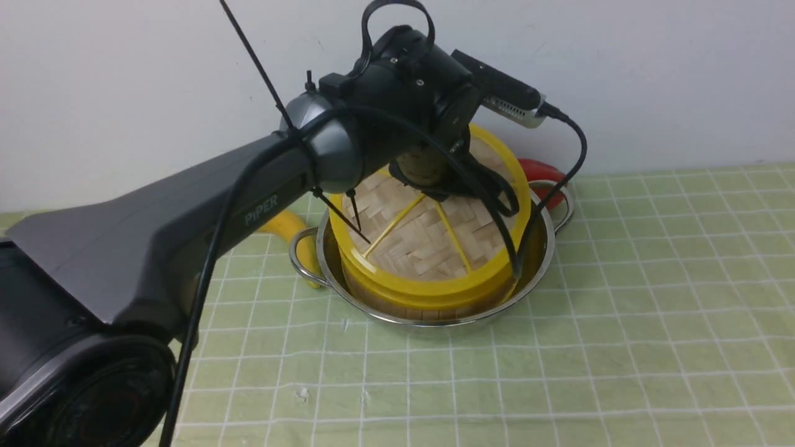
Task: Place the steamer in the pot on the green tablecloth, and put the lid on the steamer.
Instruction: 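Place the yellow bamboo steamer lid onto the steamer in the pot with the left gripper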
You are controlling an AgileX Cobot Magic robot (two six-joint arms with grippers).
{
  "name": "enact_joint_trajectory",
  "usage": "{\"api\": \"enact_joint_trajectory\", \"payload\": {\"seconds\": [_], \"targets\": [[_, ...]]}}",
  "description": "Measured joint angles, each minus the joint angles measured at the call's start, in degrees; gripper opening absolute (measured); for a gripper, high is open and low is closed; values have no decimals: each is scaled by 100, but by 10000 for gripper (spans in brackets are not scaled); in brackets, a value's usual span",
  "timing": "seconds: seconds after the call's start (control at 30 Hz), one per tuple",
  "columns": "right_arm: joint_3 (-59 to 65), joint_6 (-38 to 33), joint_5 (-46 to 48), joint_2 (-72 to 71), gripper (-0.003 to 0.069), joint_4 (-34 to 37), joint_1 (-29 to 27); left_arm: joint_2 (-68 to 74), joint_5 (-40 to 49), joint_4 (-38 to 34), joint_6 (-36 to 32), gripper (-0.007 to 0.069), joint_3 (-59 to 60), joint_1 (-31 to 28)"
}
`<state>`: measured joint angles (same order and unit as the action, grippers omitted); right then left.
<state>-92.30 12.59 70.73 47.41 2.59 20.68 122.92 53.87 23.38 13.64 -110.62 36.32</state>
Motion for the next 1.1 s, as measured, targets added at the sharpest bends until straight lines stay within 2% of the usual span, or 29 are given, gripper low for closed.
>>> {"api": "enact_joint_trajectory", "payload": {"seconds": [0.3, 0.53, 0.93, 1.1], "targets": [[0, 0, 0, 0, 431, -12, -6, 201, -394, -60, 0, 122, 0, -198], [0, 0, 0, 0, 431, -12, -6, 314, -549, -504, -119, 122, -26, -225], [0, 0, 0, -5, 430, -17, -6, 386, -607, -523, -207, 122, -42, -225], [0, 0, 0, -5, 430, -17, -6, 386, -604, -482, 24, 122, -44, -225]]}}
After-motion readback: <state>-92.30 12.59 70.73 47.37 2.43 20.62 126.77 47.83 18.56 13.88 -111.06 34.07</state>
